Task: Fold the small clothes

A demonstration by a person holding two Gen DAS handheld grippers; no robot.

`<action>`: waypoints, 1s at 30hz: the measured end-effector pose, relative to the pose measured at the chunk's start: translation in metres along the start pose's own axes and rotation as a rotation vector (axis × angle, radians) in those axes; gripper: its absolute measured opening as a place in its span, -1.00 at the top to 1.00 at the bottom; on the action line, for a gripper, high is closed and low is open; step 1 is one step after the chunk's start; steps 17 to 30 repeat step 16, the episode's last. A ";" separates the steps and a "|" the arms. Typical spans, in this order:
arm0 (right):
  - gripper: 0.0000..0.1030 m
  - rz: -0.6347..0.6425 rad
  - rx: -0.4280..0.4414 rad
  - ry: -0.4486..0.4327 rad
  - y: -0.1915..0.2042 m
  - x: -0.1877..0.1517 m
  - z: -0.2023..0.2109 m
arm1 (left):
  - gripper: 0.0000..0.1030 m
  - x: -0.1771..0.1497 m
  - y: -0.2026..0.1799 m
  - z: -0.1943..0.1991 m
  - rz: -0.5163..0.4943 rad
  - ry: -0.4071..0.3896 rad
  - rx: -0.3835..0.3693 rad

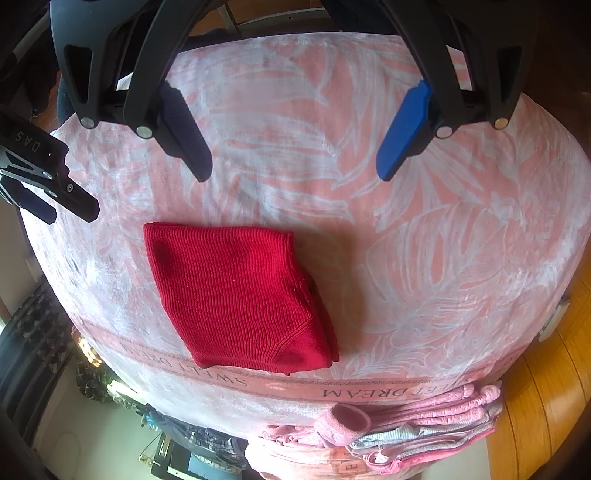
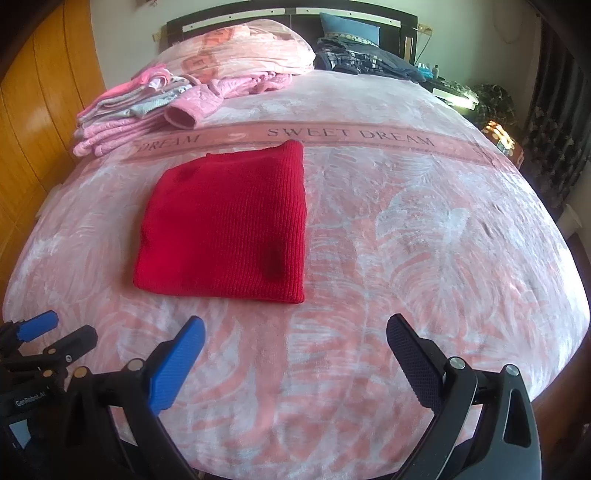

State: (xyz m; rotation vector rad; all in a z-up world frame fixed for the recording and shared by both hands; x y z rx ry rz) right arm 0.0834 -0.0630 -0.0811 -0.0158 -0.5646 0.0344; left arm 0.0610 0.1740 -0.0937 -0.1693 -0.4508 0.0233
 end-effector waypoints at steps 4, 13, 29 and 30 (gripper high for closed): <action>-0.92 -0.004 0.005 0.009 -0.001 -0.001 -0.002 | -0.74 -0.001 0.001 -0.003 0.002 0.009 0.000; -0.92 -0.016 0.005 0.012 -0.002 -0.001 -0.001 | -0.74 -0.002 0.002 -0.005 0.001 0.015 0.000; -0.92 -0.013 -0.003 0.012 -0.003 0.000 -0.001 | -0.74 -0.002 0.002 -0.005 0.001 0.016 0.001; -0.92 -0.013 -0.003 0.012 -0.003 0.000 -0.001 | -0.74 -0.002 0.002 -0.005 0.001 0.016 0.001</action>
Point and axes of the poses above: each gripper's, at about its wrist camera, not at the fingertips, and z roughly against the way its jaws point, y to its left, x to its top, the point moved 10 cm from there along -z, roughly the way its jaws point, and after that the axes turned 3 degrees about -y, right-handed, at the moved point
